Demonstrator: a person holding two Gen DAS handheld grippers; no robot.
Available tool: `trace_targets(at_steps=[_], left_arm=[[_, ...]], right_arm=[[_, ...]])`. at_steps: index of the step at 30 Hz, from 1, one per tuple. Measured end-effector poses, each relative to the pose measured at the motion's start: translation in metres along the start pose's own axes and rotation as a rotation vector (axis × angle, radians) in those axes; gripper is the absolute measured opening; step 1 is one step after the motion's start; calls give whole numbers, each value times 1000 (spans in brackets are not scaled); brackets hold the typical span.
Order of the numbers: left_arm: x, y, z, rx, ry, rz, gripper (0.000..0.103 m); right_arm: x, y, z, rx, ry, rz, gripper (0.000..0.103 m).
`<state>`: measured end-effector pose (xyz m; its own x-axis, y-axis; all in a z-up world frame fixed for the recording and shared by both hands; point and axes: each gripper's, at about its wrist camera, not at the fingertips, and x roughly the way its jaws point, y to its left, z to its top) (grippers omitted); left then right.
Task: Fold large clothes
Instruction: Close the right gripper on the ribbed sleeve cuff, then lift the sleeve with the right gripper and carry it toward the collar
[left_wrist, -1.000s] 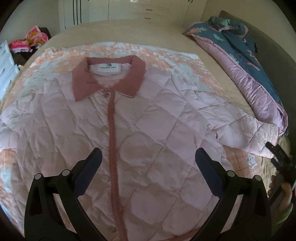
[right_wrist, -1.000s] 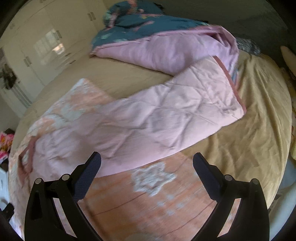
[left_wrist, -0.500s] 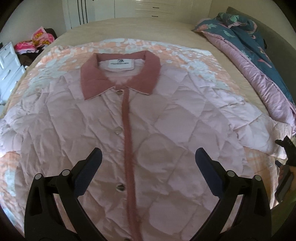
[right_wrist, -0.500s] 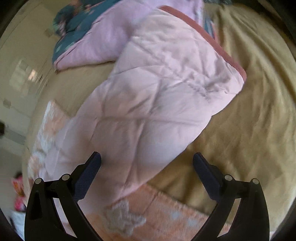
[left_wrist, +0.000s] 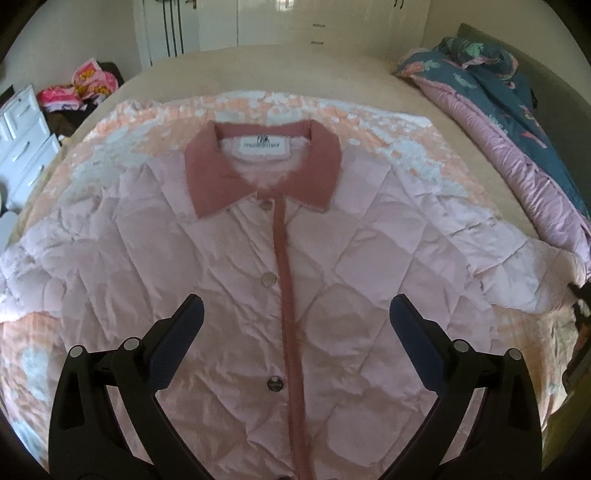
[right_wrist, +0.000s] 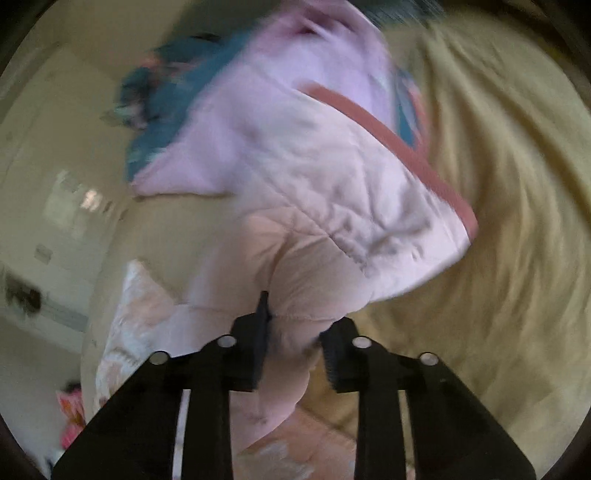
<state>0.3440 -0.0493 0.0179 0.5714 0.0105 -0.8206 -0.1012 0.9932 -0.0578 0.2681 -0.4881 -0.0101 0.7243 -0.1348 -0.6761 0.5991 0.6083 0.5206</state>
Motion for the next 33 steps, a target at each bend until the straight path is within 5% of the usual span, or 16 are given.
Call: trace_targets(at_steps=[15, 33], left_arm=[[-56, 40, 12, -49, -72, -44, 94], [-76, 106, 15, -100, -119, -77, 94]], right_arm=[[-99, 169, -18, -406, -145, 261, 16], [-141, 286, -86, -640, -154, 339, 16]])
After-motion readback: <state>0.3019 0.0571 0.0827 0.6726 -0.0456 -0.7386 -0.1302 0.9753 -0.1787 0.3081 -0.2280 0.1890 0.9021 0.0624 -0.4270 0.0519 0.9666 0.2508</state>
